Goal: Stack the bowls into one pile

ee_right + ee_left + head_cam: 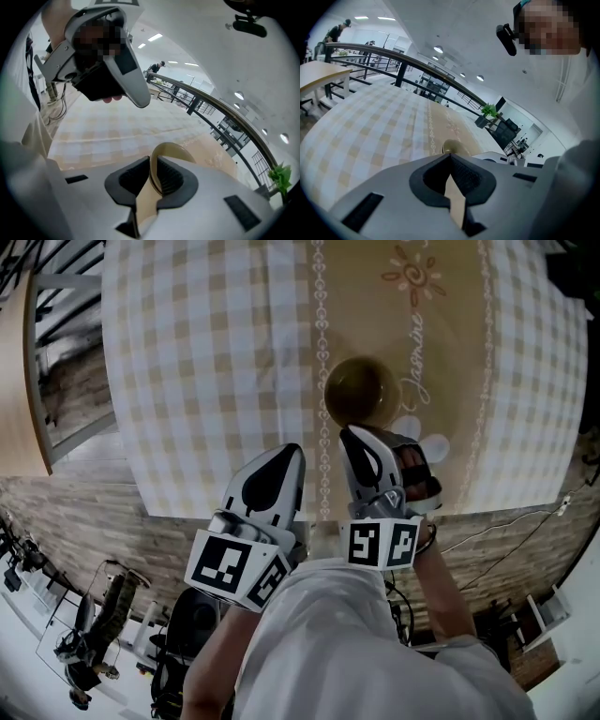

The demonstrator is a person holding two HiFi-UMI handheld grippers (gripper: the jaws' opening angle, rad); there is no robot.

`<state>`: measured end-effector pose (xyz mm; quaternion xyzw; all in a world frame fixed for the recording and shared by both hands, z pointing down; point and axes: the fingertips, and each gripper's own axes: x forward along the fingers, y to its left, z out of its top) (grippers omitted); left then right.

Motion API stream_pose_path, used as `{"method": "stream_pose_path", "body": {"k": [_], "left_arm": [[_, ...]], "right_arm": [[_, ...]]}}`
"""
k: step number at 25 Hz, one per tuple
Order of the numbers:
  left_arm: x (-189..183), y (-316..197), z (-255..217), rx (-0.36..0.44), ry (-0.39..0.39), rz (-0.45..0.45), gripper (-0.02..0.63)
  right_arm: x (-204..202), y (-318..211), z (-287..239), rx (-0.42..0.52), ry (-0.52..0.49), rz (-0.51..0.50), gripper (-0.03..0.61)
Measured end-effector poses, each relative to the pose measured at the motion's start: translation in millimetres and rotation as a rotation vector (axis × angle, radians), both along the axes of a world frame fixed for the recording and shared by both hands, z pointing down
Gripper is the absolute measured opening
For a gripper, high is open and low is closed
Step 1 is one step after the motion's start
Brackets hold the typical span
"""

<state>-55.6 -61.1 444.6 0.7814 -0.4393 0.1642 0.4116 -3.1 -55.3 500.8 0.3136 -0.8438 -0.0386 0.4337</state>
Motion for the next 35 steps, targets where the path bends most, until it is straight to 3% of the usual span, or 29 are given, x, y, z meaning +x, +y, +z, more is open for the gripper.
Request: {"method": "stream_pose_path", "body": {"k": [3,10,17,29,35], "left_arm": [[-2.9,1.5,-5.8,0.008,0.003,-0.003,0.017],[-9.0,4.4,-28.9,0.045,0.008,-0.002,0.017],[-18.6,9.7,-48.8,0.083,0.016,-0.009,0.017],[-52.7,27.1,-87.3,0.145,0.006,-0.073,0.017],[-77.3,39.0,-103.7,0.169,0.011,-0.125,0.017]], "right_arm": [[-3.7,0.8,-9.6,-0.031,-0.074,0.055,0.044],[-13.8,-0.4,-37.7,-0.019,-0.143,0.111,0.044],[-27.8,10.0,-66.0,-0.097,-0.309,0.169,0.043],[-49.6,15.6,-118.4,-0.057,-0.397,0.194,0.043],[-68.8,18.3,-150.5,-0.036,-0.400,0.135,0.043]]}}
